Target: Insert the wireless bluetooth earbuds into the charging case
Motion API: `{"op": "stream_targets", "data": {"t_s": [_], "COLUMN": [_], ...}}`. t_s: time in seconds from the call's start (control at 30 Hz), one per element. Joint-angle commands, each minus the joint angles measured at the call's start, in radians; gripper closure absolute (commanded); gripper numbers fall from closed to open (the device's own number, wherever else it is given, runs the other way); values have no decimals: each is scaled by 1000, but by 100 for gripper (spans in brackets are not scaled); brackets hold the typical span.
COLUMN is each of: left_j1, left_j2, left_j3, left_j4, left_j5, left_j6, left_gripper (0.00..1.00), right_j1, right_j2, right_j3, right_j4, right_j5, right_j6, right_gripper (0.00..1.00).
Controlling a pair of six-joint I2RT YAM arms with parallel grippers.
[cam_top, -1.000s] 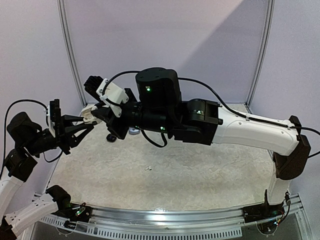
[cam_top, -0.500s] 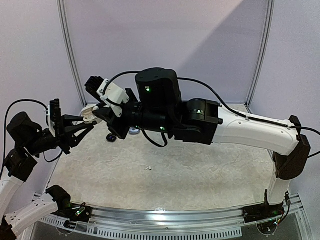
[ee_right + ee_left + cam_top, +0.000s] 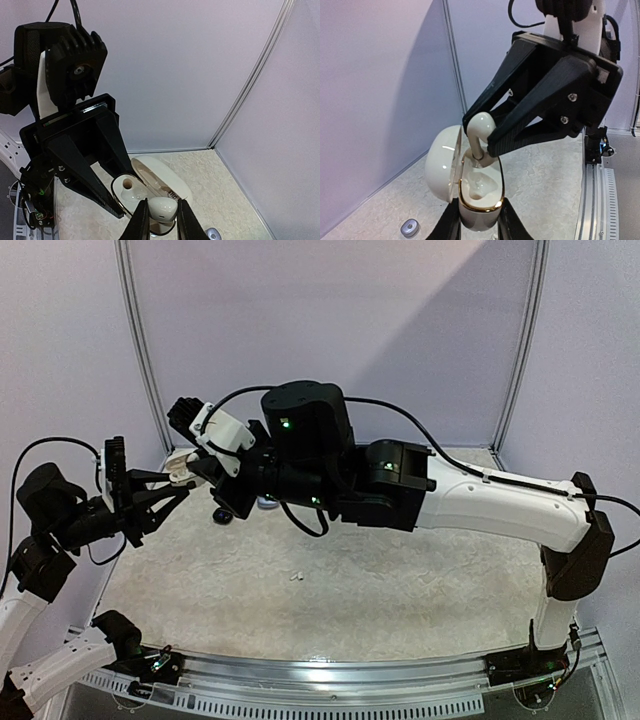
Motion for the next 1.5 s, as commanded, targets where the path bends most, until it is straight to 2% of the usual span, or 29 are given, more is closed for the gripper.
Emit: {"op": "stream_targets", "data": {"t_s": [0.0, 0.17, 0.6, 0.93, 1.07, 1.17, 1.47], "left_j1": [4, 3, 4, 4, 4, 3, 4], "left_j2": [-2, 1, -1, 11, 17, 19, 23], "left_j3": [15, 13, 10, 8, 6, 5, 1], "left_j4": [44, 41, 33, 43, 48, 47, 49], "left_j5": [15, 17, 19, 33, 41, 39, 29], "left_j6": [9, 8, 4, -88, -100, -105, -152], "left_gripper": [100, 100, 100, 100, 100, 100, 100], "right_j1": [-8, -8, -9, -8, -8, -8, -8], "right_j2": [40, 44, 55, 64, 74, 78, 90], "right_j3": [16, 25, 67, 84, 99, 111, 130], "right_j4": [-70, -68, -93, -114, -122, -132, -159], "right_j5": [38, 36, 31, 41, 25, 15, 29], "right_j6": [-9, -9, 2, 11, 10, 11, 12], "right_gripper": [81, 77, 77, 76, 79, 73, 70]}}
